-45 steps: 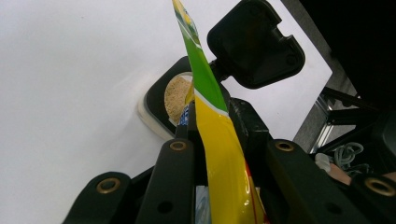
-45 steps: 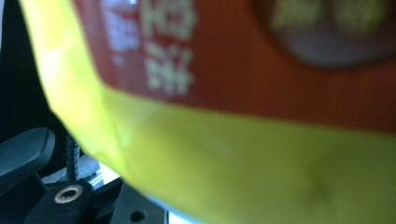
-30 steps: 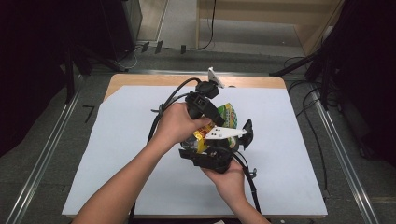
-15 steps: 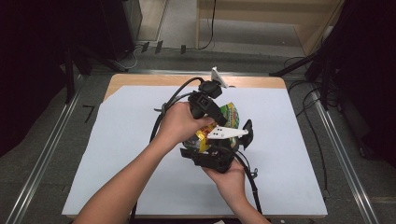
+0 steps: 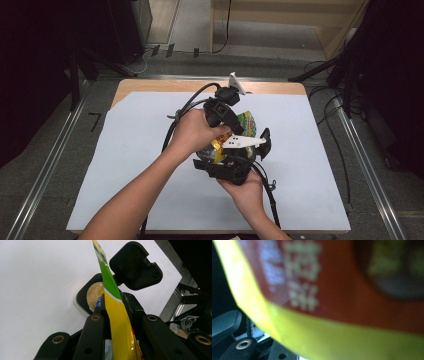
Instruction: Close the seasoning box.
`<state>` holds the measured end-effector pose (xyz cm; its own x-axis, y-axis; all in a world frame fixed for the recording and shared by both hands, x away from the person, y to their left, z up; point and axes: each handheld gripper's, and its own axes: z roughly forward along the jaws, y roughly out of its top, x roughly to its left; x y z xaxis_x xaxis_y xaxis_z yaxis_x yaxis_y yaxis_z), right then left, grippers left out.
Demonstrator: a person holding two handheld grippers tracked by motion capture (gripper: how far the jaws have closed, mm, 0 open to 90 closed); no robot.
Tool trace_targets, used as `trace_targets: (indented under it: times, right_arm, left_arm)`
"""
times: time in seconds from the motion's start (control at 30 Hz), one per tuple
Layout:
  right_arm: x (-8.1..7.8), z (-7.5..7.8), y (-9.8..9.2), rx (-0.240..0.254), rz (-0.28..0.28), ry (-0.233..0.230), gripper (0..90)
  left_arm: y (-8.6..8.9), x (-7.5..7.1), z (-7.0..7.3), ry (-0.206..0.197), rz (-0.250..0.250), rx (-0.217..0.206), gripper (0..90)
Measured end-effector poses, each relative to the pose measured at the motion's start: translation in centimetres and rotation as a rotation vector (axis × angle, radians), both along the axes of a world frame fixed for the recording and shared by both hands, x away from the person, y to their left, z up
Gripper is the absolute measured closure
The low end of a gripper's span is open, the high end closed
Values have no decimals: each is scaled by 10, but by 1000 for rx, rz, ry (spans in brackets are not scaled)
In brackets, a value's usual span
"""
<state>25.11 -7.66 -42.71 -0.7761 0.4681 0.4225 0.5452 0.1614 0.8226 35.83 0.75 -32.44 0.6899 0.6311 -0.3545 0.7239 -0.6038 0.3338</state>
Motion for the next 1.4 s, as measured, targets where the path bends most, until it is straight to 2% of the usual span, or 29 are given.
trace_targets:
  times: [0.33,0.57,1.03,1.17,1.4]
  right_arm:
    - [0,1,0,-29,0,-16,659]
    - [1,4,-1,-7,9,-1,662]
    - [2,4,-1,-16,10,-4,662]
    - [2,4,0,-12,20,7,661]
    - [2,5,2,-11,30,-10,628]
  left_arm:
    - [0,0,0,4,-2,-4,800]
    - [0,1,3,1,3,-5,799]
    - [0,1,3,-4,-5,-6,796]
    - [0,2,2,4,-7,0,791]
    - [4,1,4,-1,-3,-3,792]
